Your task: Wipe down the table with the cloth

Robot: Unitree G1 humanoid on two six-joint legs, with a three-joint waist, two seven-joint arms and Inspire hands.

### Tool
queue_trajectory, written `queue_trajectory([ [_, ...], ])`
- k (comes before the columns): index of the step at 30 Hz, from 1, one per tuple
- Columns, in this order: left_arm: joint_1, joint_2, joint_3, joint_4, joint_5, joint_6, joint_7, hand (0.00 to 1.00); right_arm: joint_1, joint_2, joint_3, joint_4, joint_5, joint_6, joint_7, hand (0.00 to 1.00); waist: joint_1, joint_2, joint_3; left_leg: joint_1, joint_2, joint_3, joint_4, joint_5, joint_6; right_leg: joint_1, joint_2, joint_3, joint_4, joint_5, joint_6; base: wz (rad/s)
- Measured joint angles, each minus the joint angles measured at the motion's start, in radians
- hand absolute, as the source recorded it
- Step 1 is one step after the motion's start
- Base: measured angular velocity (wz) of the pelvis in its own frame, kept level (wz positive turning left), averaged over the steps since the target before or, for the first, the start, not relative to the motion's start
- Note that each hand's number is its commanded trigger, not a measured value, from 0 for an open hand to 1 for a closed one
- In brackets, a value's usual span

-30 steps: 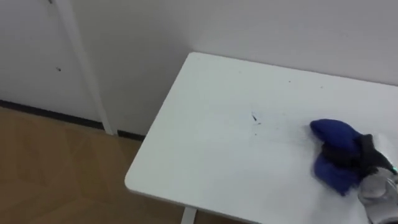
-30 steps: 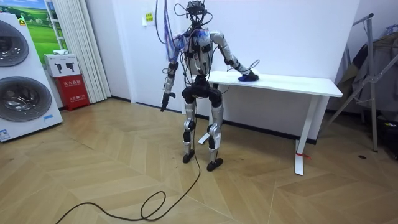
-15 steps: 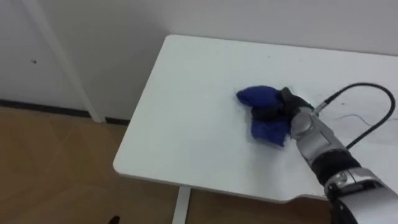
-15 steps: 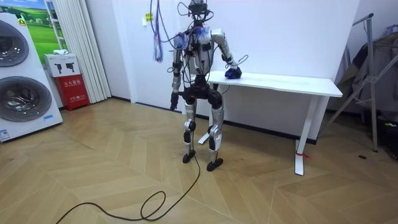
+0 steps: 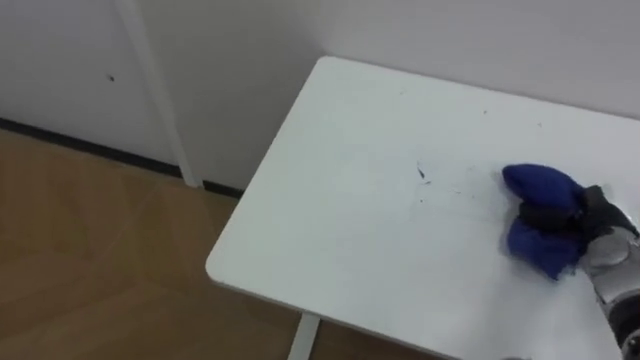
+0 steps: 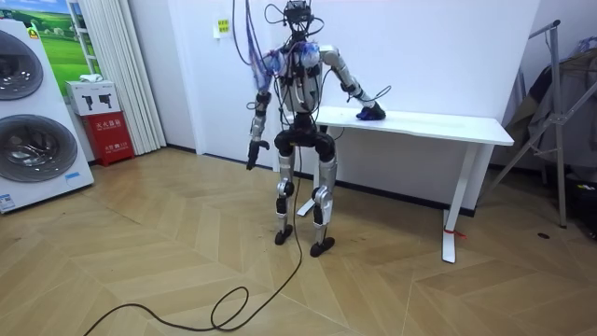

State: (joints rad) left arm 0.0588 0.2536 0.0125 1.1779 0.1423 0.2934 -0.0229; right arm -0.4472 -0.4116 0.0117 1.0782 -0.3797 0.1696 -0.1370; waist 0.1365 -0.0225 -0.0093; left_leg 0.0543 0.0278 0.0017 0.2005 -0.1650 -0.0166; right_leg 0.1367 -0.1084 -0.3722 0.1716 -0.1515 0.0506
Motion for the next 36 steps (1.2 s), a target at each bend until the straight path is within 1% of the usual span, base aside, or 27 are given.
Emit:
queue_trajectory([
  [1, -0.009, -0.004, 0.000, 0.000, 0.000, -0.002, 0.003, 0.00, -0.007, 0.010, 0.011, -0.004, -0.001, 0.011, -0.002, 1.00, 0.006, -0.001, -0.0015, 0.003, 0.003, 0.011, -0.001, -0.002, -0.001, 0.000, 0.003, 0.012, 0.001, 0.000, -0.001, -0.51],
  [4, -0.057, -0.033, 0.002, 0.003, -0.017, -0.012, 0.015, 0.00, -0.049, 0.100, 0.116, -0.093, -0.019, 0.090, 0.029, 1.00, 0.031, 0.006, -0.0027, 0.025, 0.022, 0.069, -0.011, -0.004, -0.005, -0.027, 0.018, 0.087, 0.021, 0.005, -0.012, -0.68],
  [7, -0.088, -0.041, 0.001, 0.010, -0.043, -0.016, 0.011, 0.00, -0.056, 0.160, 0.196, -0.169, -0.019, 0.093, 0.069, 1.00, 0.043, 0.003, -0.0016, 0.027, 0.028, 0.094, -0.019, -0.003, -0.008, -0.043, 0.025, 0.115, 0.025, 0.008, -0.017, -0.34],
  [8, -0.091, -0.044, 0.001, 0.008, -0.052, -0.016, 0.009, 0.00, -0.071, 0.180, 0.209, -0.170, -0.020, 0.090, 0.085, 1.00, 0.050, 0.007, 0.0004, 0.029, 0.028, 0.101, -0.018, -0.003, -0.008, -0.049, 0.026, 0.125, 0.028, 0.008, -0.017, -0.14],
  [10, -0.088, -0.042, 0.005, 0.000, -0.056, -0.017, 0.006, 0.00, -0.090, 0.183, 0.201, -0.163, -0.021, 0.092, 0.098, 1.00, 0.055, 0.000, 0.0017, 0.028, 0.026, 0.102, -0.017, -0.003, -0.007, -0.053, 0.021, 0.124, 0.032, 0.008, -0.017, -0.02],
  [11, -0.072, -0.035, 0.004, 0.001, -0.066, -0.016, 0.002, 0.00, -0.100, 0.179, 0.198, -0.151, -0.024, 0.092, 0.096, 1.00, 0.057, 0.002, 0.0044, 0.027, 0.025, 0.099, -0.017, -0.003, -0.007, -0.055, 0.020, 0.120, 0.032, 0.008, -0.016, 0.12],
  [13, -0.030, -0.023, 0.004, -0.002, -0.070, -0.011, -0.001, 0.00, -0.100, 0.174, 0.161, -0.136, -0.023, 0.073, 0.093, 1.00, 0.038, -0.002, 0.0031, 0.019, 0.022, 0.081, -0.015, -0.004, -0.005, -0.054, 0.018, 0.106, 0.030, 0.007, -0.014, 0.26],
  [15, 0.025, -0.009, 0.005, -0.002, -0.068, -0.001, -0.008, 0.00, -0.093, 0.134, 0.109, -0.090, -0.004, 0.032, 0.069, 1.00, 0.008, -0.002, 0.0032, 0.008, 0.016, 0.051, -0.007, -0.005, -0.003, -0.046, 0.011, 0.071, 0.021, 0.006, -0.013, 0.43],
  [16, 0.037, -0.005, 0.006, -0.002, -0.067, 0.003, -0.008, 0.00, -0.082, 0.124, 0.090, -0.081, 0.000, 0.025, 0.059, 1.00, 0.002, -0.002, 0.0029, 0.008, 0.015, 0.048, -0.005, -0.006, -0.002, -0.042, 0.009, 0.063, 0.019, 0.005, -0.011, 0.40],
  [18, 0.088, 0.011, 0.046, -0.001, -0.061, 0.006, -0.010, 0.00, -0.010, 0.061, -0.004, -0.047, -0.005, -0.012, 0.013, 1.00, -0.023, -0.002, 0.0031, 0.023, 0.010, 0.043, -0.001, -0.012, 0.005, -0.013, 0.000, 0.037, 0.019, 0.000, -0.004, 0.33],
  [19, 0.101, 0.017, 0.060, -0.001, -0.061, 0.006, -0.010, 0.00, 0.012, 0.045, -0.030, -0.036, -0.006, -0.020, -0.003, 1.00, -0.028, -0.003, 0.0027, 0.031, 0.009, 0.043, 0.000, -0.015, 0.007, -0.006, -0.002, 0.034, 0.026, -0.001, -0.002, 0.32],
  [20, 0.118, 0.028, 0.083, -0.001, -0.060, 0.007, -0.010, 0.00, 0.075, 0.014, -0.084, -0.028, -0.003, -0.029, -0.036, 1.00, -0.044, -0.003, 0.0033, 0.044, 0.009, 0.045, 0.009, -0.023, 0.011, 0.008, -0.013, 0.015, 0.053, -0.008, 0.009, 0.42],
  [21, 0.121, 0.038, 0.091, -0.001, -0.058, 0.007, -0.010, 0.00, 0.150, -0.016, -0.132, -0.028, 0.004, -0.041, -0.070, 1.00, -0.063, 0.000, 0.0053, 0.051, 0.009, 0.048, 0.026, -0.033, 0.017, 0.009, -0.025, 0.012, 0.103, -0.016, 0.019, 0.43],
  [23, 0.104, 0.045, 0.083, -0.007, -0.050, 0.005, -0.008, 0.00, 0.220, -0.044, -0.157, -0.029, 0.035, -0.045, -0.094, 1.00, -0.067, 0.004, 0.0078, 0.059, 0.017, 0.058, 0.064, -0.059, 0.026, -0.010, -0.046, 0.013, 0.196, -0.024, 0.025, 0.06],
  [24, 0.081, 0.045, 0.076, -0.007, -0.040, 0.003, -0.006, 0.00, 0.240, -0.048, -0.155, -0.032, 0.038, -0.043, -0.102, 1.00, -0.068, 0.008, 0.0099, 0.055, 0.029, 0.071, 0.088, -0.079, 0.032, -0.022, -0.061, 0.014, 0.242, -0.026, 0.026, -0.29],
  [25, 0.067, 0.046, 0.059, -0.008, -0.035, -0.001, -0.001, 0.00, 0.241, -0.043, -0.151, -0.037, 0.040, -0.040, -0.105, 1.00, -0.064, 0.008, 0.0096, 0.055, 0.033, 0.080, 0.101, -0.087, 0.035, -0.029, -0.067, 0.013, 0.259, -0.027, 0.027, -0.55],
  [26, 0.028, 0.047, 0.036, -0.007, -0.031, -0.011, 0.017, 0.00, 0.231, -0.024, -0.135, -0.042, 0.041, -0.023, -0.114, 1.00, -0.050, 0.008, 0.0094, 0.052, 0.047, 0.108, 0.122, -0.099, 0.038, -0.051, -0.076, 0.026, 0.305, -0.033, 0.033, -0.70],
  [27, -0.030, 0.043, 0.020, -0.006, -0.031, -0.025, 0.041, 0.00, 0.220, 0.007, -0.099, -0.072, 0.039, 0.010, -0.130, 1.00, -0.033, 0.001, 0.0103, 0.038, 0.054, 0.133, 0.144, -0.105, 0.037, -0.092, -0.107, 0.044, 0.368, -0.055, 0.026, -0.78],
  [28, -0.060, 0.033, 0.013, -0.005, -0.032, -0.034, 0.052, 0.00, 0.207, 0.023, -0.075, -0.078, 0.040, 0.027, -0.139, 1.00, -0.017, -0.002, 0.0096, 0.037, 0.059, 0.150, 0.147, -0.106, 0.035, -0.108, -0.126, 0.066, 0.384, -0.072, 0.025, -0.89],
  [29, -0.113, 0.023, -0.004, -0.004, -0.032, -0.057, 0.068, 0.00, 0.162, 0.059, -0.012, -0.089, 0.035, 0.076, -0.151, 1.00, 0.011, -0.002, 0.0089, 0.031, 0.076, 0.178, 0.159, -0.110, 0.024, -0.132, -0.163, 0.099, 0.393, -0.088, 0.028, -1.11],
  [30, -0.159, 0.018, -0.015, 0.009, -0.035, -0.084, 0.081, 0.00, 0.096, 0.105, 0.077, -0.104, 0.034, 0.121, -0.141, 1.00, 0.046, -0.002, 0.0089, 0.023, 0.101, 0.208, 0.172, -0.114, 0.006, -0.157, -0.193, 0.137, 0.372, -0.086, 0.032, -1.44],
  [31, -0.206, 0.014, -0.016, 0.019, -0.029, -0.097, 0.080, 0.00, 0.012, 0.172, 0.173, -0.116, 0.029, 0.154, -0.114, 1.00, 0.081, -0.004, 0.0072, 0.010, 0.125, 0.215, 0.189, -0.119, -0.016, -0.175, -0.213, 0.168, 0.313, -0.072, 0.042, -1.25],
  [32, -0.224, 0.011, -0.015, 0.025, -0.029, -0.098, 0.080, 0.00, -0.033, 0.198, 0.216, -0.116, 0.023, 0.160, -0.097, 1.00, 0.097, -0.004, 0.0075, 0.006, 0.138, 0.210, 0.198, -0.124, -0.029, -0.178, -0.219, 0.170, 0.281, -0.061, 0.044, -1.04],
  [33, -0.257, 0.005, -0.015, 0.034, -0.021, -0.100, 0.077, 0.00, -0.119, 0.281, 0.284, -0.115, 0.000, 0.150, -0.061, 1.00, 0.120, -0.003, 0.0078, -0.009, 0.169, 0.178, 0.211, -0.126, -0.056, -0.170, -0.231, 0.157, 0.211, -0.032, 0.045, -0.50],
  [34, -0.284, -0.005, -0.015, 0.044, -0.020, -0.103, 0.075, 0.00, -0.185, 0.345, 0.296, -0.118, -0.036, 0.117, -0.021, 1.00, 0.122, -0.005, 0.0094, -0.035, 0.186, 0.103, 0.216, -0.125, -0.089, -0.157, -0.241, 0.136, 0.161, 0.004, 0.050, -0.14],
  [35, -0.295, -0.008, -0.016, 0.051, -0.020, -0.103, 0.072, 0.00, -0.210, 0.366, 0.297, -0.120, -0.053, 0.097, -0.005, 1.00, 0.121, -0.005, 0.0095, -0.051, 0.199, 0.075, 0.215, -0.118, -0.107, -0.150, -0.241, 0.134, 0.137, 0.020, 0.052, 0.56],
  [36, -0.313, -0.018, -0.020, 0.060, -0.021, -0.098, 0.058, 0.00, -0.259, 0.378, 0.297, -0.119, -0.064, 0.062, 0.019, 1.00, 0.126, -0.007, 0.0085, -0.080, 0.226, 0.022, 0.201, -0.097, -0.145, -0.145, -0.239, 0.131, 0.106, 0.050, 0.060, 0.89],
])
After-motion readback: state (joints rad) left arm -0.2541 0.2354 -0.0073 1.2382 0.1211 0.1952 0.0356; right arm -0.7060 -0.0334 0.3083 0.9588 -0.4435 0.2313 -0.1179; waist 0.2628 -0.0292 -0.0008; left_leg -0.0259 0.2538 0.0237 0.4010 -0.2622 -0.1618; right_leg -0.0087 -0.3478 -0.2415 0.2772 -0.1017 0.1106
